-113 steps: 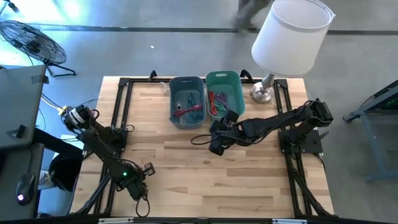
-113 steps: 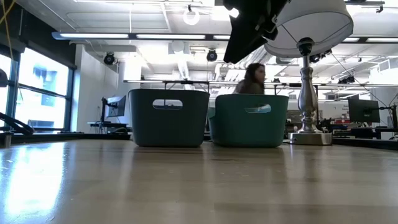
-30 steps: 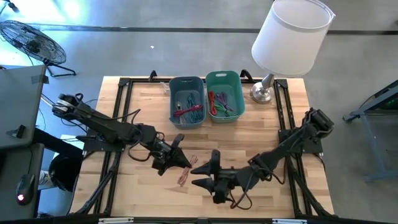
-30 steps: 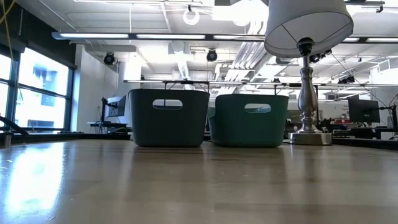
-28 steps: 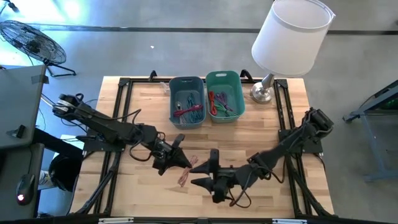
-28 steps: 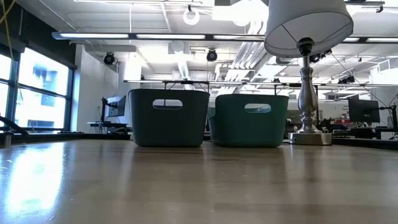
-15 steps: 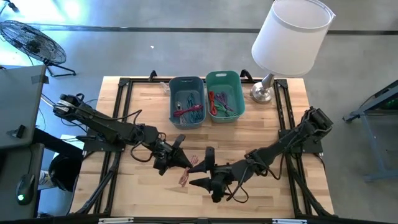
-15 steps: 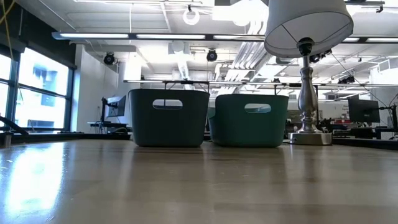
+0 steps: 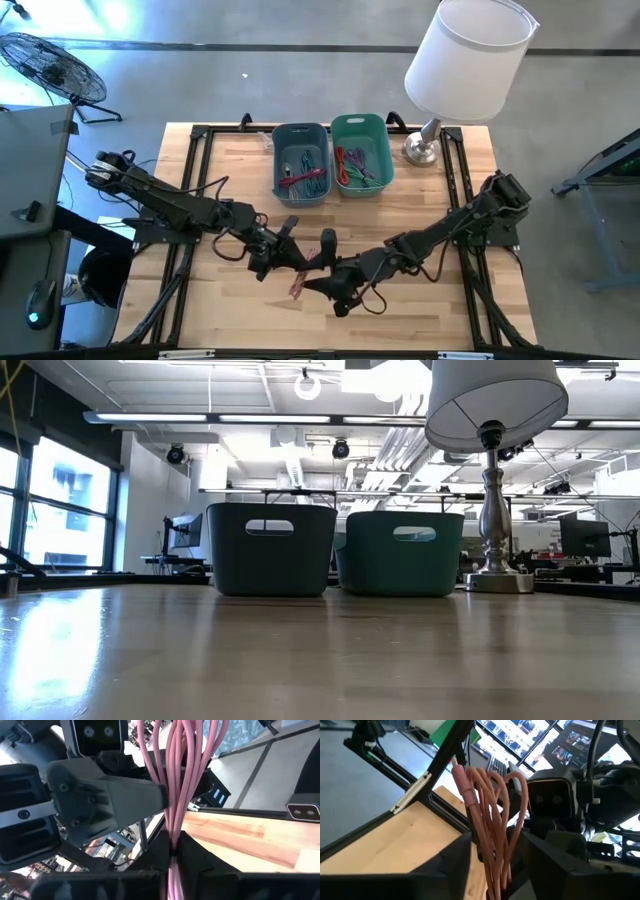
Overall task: Pick & Place USB Port
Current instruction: Put the brown charger cable into the green bin
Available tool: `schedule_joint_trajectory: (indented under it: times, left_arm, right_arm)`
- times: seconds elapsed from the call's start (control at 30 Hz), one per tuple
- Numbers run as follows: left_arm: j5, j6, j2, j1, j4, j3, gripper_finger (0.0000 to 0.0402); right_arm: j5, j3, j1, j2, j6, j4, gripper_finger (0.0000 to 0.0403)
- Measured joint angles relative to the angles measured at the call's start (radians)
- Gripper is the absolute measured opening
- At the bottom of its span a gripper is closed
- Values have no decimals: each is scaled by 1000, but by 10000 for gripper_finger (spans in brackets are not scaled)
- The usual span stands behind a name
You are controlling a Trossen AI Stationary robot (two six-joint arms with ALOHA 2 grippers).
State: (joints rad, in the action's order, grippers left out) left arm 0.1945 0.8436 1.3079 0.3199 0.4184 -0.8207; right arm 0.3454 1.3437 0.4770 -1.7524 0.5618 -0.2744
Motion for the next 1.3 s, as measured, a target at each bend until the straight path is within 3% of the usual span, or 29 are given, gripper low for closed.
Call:
schedule_joint_trajectory:
  times: [0.17,0.23,0.53,0.7,0.83,1.0,1.07,1.13,1.3]
  left_arm:
    - [-4,-11,0,1,-3,0,55]
    - [10,-13,0,1,-4,0,71]
    - [23,-142,-1,1,0,0,115]
    - [18,-180,-12,0,-13,0,151]
    - [-32,-222,-50,0,-60,0,177]
    - [-224,-223,-141,2,-184,-3,188]
    - [-335,-224,-180,2,-246,0,188]
    - [-423,-224,-223,1,-288,-2,188]
    - [-552,-224,-333,2,-434,-1,188]
  right_arm:
    - [42,0,0,-1,1,3,45]
    - [44,0,1,-1,22,5,17]
    - [95,0,1,-1,17,16,14]
    - [192,1,22,4,3,66,10]
    - [400,2,59,6,-30,144,10]
    - [927,-2,104,8,-63,246,10]
    - [1062,0,104,21,-61,248,10]
    - [1119,0,96,34,-60,251,10]
    - [1118,0,26,105,-109,262,9]
